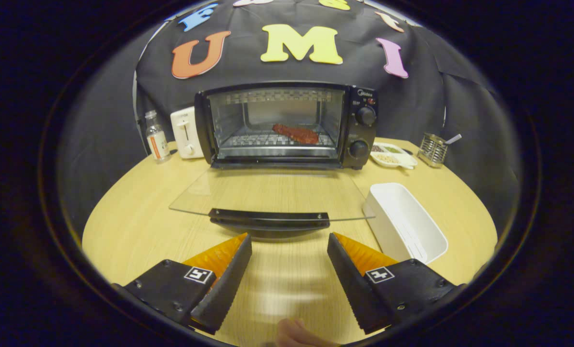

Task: Open the toaster oven, put the food inside, and close the toaster oven door.

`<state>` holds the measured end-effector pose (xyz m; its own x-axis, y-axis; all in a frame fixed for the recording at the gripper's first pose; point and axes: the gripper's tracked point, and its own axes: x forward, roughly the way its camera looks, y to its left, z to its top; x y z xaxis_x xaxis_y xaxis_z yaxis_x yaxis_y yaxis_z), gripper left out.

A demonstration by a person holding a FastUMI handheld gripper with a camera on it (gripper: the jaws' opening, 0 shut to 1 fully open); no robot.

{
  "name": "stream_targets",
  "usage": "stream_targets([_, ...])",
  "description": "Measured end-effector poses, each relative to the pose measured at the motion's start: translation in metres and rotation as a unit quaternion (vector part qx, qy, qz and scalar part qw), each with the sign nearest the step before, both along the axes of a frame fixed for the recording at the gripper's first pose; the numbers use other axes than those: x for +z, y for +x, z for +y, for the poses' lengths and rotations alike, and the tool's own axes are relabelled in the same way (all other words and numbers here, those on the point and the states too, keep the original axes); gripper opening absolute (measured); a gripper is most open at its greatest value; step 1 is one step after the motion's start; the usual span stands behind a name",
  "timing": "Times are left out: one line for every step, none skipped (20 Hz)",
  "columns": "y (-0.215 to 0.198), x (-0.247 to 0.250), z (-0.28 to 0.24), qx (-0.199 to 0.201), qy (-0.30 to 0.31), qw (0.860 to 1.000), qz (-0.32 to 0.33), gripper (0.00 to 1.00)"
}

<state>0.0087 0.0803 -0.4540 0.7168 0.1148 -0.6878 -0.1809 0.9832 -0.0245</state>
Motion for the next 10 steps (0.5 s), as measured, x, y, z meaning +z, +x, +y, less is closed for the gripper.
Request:
stream_targets([0.001, -0.008, -0.003, -0.005, -0.008, 1.000, 0.013, 1.00])
stream_targets([0.001, -0.016, -0.009, -0.013, -0.020, 0.999, 0.025, 1.00])
stream_targets([0.004, -0.013, -0.005, -0.011, -0.007, 1.000, 0.017, 1.00])
stream_targets([0.010, -0.014, -0.004, -0.010, -0.014, 1.000, 0.012, 1.00])
stream_targets([0.011, -0.015, -0.003, -0.001, -0.019, 1.000, 0.015, 1.00])
stream_targets([0.010, -0.015, -0.001, 0.005, -0.020, 1.000, 0.014, 1.00])
stream_targets([0.010, -0.013, 0.002, 0.011, -0.018, 1.000, 0.015, 1.00])
stream_targets([0.010, -0.013, 0.005, 0.012, -0.015, 1.000, 0.014, 1.00])
stream_targets([0.011, -0.013, 0.006, 0.011, -0.015, 1.000, 0.013, 1.00])
stream_targets([0.011, -0.013, 0.006, 0.012, -0.016, 1.000, 0.013, 1.00])
